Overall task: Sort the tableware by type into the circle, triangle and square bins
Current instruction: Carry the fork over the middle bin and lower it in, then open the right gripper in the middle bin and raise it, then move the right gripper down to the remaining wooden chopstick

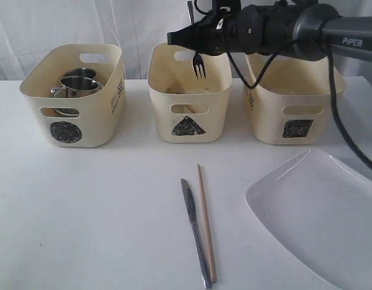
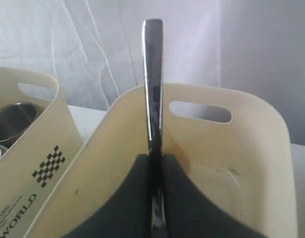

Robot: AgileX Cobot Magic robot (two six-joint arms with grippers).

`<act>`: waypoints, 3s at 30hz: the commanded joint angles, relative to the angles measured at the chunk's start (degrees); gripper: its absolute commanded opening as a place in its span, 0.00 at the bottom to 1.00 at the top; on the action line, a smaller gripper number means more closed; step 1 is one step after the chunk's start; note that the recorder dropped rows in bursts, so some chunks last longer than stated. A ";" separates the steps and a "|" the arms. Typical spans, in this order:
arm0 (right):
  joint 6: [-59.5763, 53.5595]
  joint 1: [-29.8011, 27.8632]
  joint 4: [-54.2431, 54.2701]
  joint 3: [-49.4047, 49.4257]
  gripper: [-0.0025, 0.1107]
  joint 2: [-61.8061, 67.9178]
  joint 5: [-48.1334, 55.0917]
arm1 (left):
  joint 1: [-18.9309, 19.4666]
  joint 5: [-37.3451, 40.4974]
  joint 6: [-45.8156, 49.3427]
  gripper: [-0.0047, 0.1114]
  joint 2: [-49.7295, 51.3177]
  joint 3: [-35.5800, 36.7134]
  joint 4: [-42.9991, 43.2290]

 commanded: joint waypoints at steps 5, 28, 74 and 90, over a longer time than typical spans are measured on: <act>-0.74 -0.53 -0.13 -5.46 0.03 5.62 4.51 | 0.23 0.15 -0.01 0.04 -0.22 0.25 -0.63; 6.56 -0.31 -4.70 3.24 0.37 -3.68 21.70 | 0.23 0.15 -0.01 0.04 -0.22 0.25 -0.63; 9.92 5.76 -6.40 26.15 0.37 -25.57 12.78 | 0.23 0.15 -0.01 0.04 -0.22 0.25 -0.63; 11.52 5.76 -7.03 45.69 0.37 -52.47 19.89 | 0.23 0.15 -0.01 0.04 -0.22 0.25 -0.63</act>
